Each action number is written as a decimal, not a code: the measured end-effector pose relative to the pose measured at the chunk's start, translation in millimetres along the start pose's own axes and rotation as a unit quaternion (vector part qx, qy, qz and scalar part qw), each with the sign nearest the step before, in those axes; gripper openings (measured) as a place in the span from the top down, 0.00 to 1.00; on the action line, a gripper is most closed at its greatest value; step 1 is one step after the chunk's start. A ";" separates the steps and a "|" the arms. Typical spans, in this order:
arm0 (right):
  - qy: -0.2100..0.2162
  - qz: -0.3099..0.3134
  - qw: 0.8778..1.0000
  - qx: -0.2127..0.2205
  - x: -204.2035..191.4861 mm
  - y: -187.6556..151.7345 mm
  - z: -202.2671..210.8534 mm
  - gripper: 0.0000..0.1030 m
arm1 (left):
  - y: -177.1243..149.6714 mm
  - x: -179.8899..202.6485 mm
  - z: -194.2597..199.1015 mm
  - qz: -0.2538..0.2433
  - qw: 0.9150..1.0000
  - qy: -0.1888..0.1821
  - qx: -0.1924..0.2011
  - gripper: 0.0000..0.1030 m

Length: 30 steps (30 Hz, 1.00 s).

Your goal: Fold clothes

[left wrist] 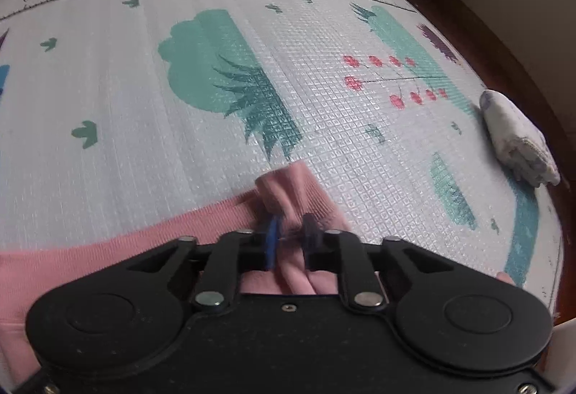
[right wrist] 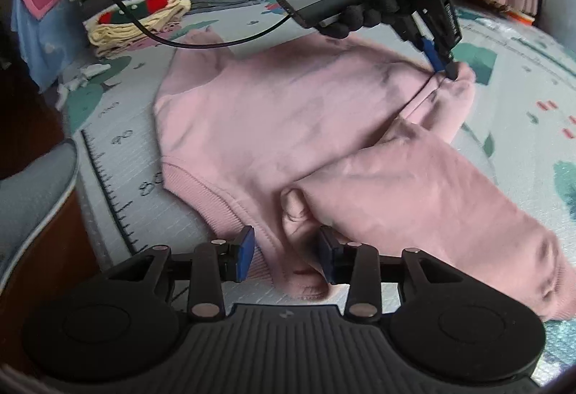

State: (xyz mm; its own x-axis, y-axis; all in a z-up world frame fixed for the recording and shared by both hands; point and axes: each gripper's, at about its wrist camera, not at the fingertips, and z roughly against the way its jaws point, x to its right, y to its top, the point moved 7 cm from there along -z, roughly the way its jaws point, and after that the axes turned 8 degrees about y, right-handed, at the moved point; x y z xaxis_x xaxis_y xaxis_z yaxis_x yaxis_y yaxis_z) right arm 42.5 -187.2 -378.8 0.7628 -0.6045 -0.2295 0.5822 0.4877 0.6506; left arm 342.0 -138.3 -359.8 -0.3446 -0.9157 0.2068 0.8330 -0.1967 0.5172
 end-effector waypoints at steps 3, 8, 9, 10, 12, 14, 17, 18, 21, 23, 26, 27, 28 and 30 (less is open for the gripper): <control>0.017 -0.004 1.000 -0.002 2.3 -1.5 1.3 0.59 | 1.0 -2.5 10.1 -0.006 1.000 0.012 0.012 0.94; 0.027 -0.002 1.000 -0.005 4.3 -1.8 0.4 0.58 | -4.9 -4.5 1.3 -0.024 1.000 0.017 -0.011 0.92; 0.027 0.000 1.000 -0.004 3.7 -1.0 0.9 0.58 | -3.4 -5.2 3.1 -0.026 0.999 0.026 -0.004 0.81; 0.025 0.001 1.000 0.001 3.2 0.3 3.0 0.58 | -1.9 -5.9 4.8 -0.029 0.999 0.034 0.002 0.76; 0.021 0.000 1.000 0.017 2.6 3.6 9.6 0.59 | 0.1 -1.8 15.3 -0.057 0.997 0.047 0.027 0.72; 0.019 -0.006 1.000 0.019 3.6 3.8 9.8 0.59 | -3.1 9.0 26.7 -0.111 0.990 0.063 0.051 0.72; 0.021 -0.010 1.000 0.009 5.3 -0.8 3.2 0.58 | -13.9 28.5 33.4 -0.142 0.988 0.022 0.049 0.72; 0.023 -0.011 1.000 0.008 5.2 -0.8 2.2 0.58 | -20.2 34.0 30.4 -0.154 0.987 0.016 0.040 0.72; 0.021 -0.006 1.000 0.001 3.5 0.6 0.1 0.57 | -41.4 41.0 12.8 -0.196 0.980 0.023 0.002 0.68; 0.019 -0.004 1.000 0.003 1.1 0.9 0.4 0.54 | -45.3 42.8 4.4 -0.220 0.974 0.043 -0.021 0.66; 0.018 -0.003 1.000 0.008 -1.9 1.6 1.7 0.54 | -33.3 58.6 15.3 -0.216 0.976 0.031 -0.012 0.65; 0.019 -0.004 1.000 0.008 -2.2 1.3 1.4 0.54 | -32.4 68.2 16.7 -0.224 0.974 0.015 -0.012 0.65; 0.019 -0.004 1.000 0.007 -2.1 0.8 0.7 0.54 | -33.9 80.1 15.5 -0.235 0.972 -0.009 -0.020 0.64; 0.020 -0.003 1.000 0.006 -1.3 0.7 -0.2 0.54 | -39.3 105.4 11.3 -0.249 0.966 -0.066 -0.038 0.61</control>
State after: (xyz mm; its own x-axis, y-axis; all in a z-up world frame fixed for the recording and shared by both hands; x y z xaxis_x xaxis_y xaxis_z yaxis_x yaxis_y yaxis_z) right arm 42.0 -186.0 -378.3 0.7698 -0.5821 -0.2619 0.5836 0.4758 0.6580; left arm 268.1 -223.1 -348.9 -0.7583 -0.6495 0.0557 0.5778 -0.6303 0.5185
